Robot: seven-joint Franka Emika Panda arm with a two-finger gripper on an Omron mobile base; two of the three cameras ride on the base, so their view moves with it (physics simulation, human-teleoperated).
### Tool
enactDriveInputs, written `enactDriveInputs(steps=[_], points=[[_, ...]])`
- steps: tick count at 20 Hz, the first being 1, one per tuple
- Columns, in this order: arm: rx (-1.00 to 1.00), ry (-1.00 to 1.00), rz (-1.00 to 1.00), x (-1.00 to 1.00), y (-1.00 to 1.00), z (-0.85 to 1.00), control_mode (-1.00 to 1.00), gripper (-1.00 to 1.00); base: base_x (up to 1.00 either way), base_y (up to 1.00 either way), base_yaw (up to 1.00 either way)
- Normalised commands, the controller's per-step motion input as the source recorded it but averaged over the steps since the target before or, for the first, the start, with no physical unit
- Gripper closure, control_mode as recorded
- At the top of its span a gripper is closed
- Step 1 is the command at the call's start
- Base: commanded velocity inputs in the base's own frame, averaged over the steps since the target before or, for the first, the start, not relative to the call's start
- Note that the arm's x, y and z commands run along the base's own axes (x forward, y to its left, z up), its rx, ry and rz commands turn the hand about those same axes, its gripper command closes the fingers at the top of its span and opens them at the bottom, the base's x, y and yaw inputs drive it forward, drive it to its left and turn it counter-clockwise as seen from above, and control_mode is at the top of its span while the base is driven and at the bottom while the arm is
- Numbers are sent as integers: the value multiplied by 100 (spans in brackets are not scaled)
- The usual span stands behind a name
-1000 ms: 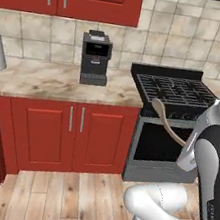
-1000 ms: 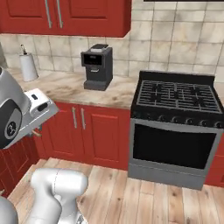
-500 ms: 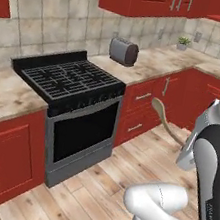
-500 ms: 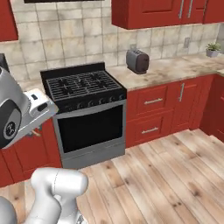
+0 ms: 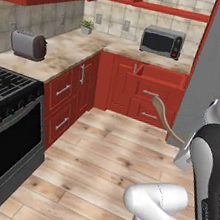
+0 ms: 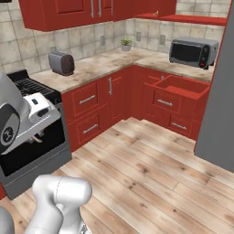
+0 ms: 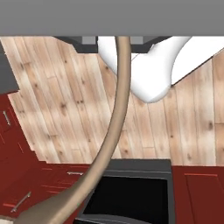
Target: Organize the utensils by type. Pick up the wooden spoons from the counter and place them in the open cabinet. Then pick up the metallic utensils from the counter and place them in the open drawer.
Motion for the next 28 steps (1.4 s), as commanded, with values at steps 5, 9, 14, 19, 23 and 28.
enactDriveInputs(steps=[5, 9, 14, 19, 23, 28], points=[[0, 0, 0, 0, 0, 0, 100, 100, 0, 0, 0], [0, 0, 0, 0, 0, 0, 100, 100, 0, 0, 0], [0, 0, 0, 0, 0, 0, 100, 100, 21, 6, -1], [0, 0, 0, 0, 0, 0, 100, 100, 100, 9, -18], [0, 0, 0, 0, 0, 0, 100, 100, 100, 12, -23], [0, 0, 0, 0, 0, 0, 100, 100, 100, 19, -19]])
